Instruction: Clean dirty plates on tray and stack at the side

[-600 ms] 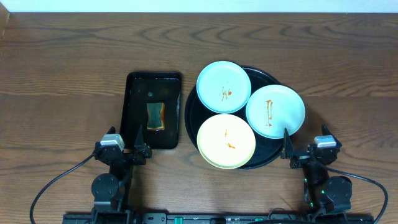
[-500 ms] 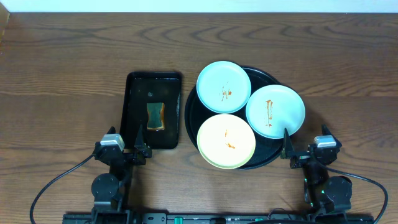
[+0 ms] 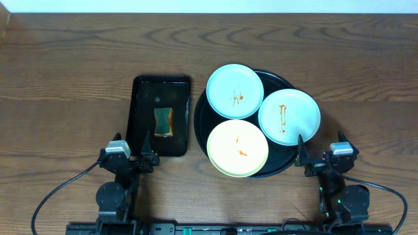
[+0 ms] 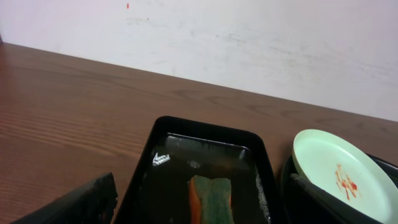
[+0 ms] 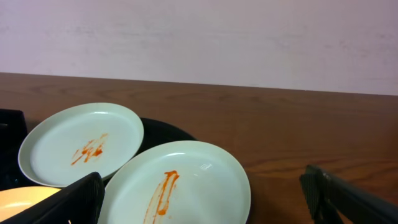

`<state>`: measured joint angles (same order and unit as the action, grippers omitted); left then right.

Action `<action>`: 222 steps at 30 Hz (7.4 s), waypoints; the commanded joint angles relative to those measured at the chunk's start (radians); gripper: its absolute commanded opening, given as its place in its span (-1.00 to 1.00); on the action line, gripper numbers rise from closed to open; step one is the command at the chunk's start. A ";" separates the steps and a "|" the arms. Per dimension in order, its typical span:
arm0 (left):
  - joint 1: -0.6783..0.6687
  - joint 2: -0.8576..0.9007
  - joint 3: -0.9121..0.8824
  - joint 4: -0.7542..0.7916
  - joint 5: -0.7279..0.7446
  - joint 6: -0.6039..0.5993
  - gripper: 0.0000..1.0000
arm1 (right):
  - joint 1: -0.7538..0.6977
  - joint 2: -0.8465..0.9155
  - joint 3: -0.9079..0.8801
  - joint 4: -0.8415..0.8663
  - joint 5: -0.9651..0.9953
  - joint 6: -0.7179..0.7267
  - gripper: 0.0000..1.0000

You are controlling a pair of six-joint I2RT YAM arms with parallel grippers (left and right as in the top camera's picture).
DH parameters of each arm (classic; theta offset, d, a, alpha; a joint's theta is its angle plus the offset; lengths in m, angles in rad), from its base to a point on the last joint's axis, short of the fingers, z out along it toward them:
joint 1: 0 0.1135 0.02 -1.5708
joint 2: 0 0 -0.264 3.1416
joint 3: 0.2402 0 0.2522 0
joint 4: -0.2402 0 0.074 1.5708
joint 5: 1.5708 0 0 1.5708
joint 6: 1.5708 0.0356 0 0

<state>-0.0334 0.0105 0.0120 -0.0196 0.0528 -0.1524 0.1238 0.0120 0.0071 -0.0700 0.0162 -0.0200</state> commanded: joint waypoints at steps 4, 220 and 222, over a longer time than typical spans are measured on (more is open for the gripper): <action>0.005 -0.006 -0.008 -0.047 0.003 0.013 0.74 | -0.005 -0.005 -0.002 -0.003 0.002 -0.015 0.98; -0.121 1.104 0.964 -0.332 0.036 -0.043 -0.85 | 0.174 1.707 0.872 -0.591 -0.373 0.323 -0.55; -0.121 1.089 0.964 -0.320 0.036 -0.043 -0.85 | 0.174 1.707 0.872 -0.587 -0.373 0.323 -0.66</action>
<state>-0.1535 1.1275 0.9672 -0.3542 0.0834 -0.1986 0.2848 1.7020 0.8814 -0.6643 -0.3511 0.3027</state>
